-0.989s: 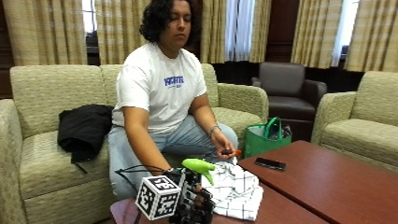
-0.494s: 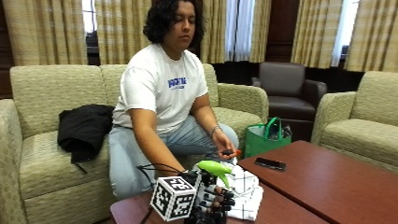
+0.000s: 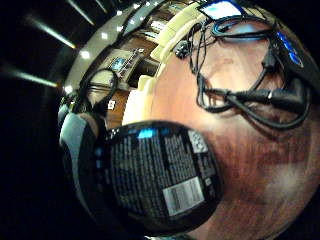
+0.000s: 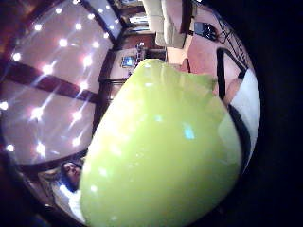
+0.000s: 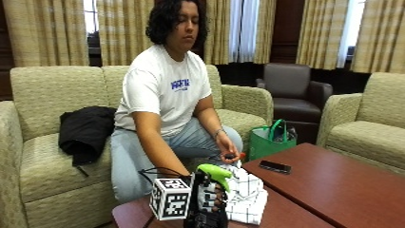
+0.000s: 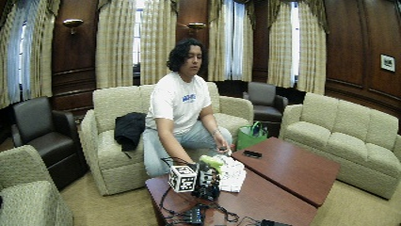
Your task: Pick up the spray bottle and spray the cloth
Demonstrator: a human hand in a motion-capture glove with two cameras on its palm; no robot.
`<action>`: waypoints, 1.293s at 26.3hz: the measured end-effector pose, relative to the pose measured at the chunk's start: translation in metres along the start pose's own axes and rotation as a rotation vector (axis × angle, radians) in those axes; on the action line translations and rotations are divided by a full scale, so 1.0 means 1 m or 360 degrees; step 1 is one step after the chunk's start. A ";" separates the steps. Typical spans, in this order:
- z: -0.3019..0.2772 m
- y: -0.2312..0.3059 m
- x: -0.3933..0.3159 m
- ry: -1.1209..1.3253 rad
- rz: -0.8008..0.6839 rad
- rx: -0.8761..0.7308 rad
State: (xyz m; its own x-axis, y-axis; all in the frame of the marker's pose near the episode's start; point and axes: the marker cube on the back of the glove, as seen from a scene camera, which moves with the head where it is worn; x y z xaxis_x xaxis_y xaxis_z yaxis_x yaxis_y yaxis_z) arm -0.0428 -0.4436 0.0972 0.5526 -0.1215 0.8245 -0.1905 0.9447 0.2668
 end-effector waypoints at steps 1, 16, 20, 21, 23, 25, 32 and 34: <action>-0.002 0.000 0.001 -0.0007 -0.0013 0.0040; -0.021 0.047 -0.034 -0.0051 -0.0043 0.0062; -0.050 0.064 -0.083 0.0038 -0.0120 -0.0146; -0.057 0.067 -0.097 0.0088 -0.0149 -0.0210; -0.068 0.071 -0.124 0.0216 -0.0201 -0.0340; -0.076 0.074 -0.151 0.0368 -0.0223 -0.0494; -0.065 0.085 -0.218 0.0964 -0.0129 -0.1076; -0.058 0.088 -0.229 0.1115 -0.0081 -0.1187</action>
State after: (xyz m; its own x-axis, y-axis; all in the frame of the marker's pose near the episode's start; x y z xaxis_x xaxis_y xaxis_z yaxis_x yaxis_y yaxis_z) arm -0.1389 -0.3149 -0.0971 0.9414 -0.1875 0.2803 0.2675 0.9213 -0.2822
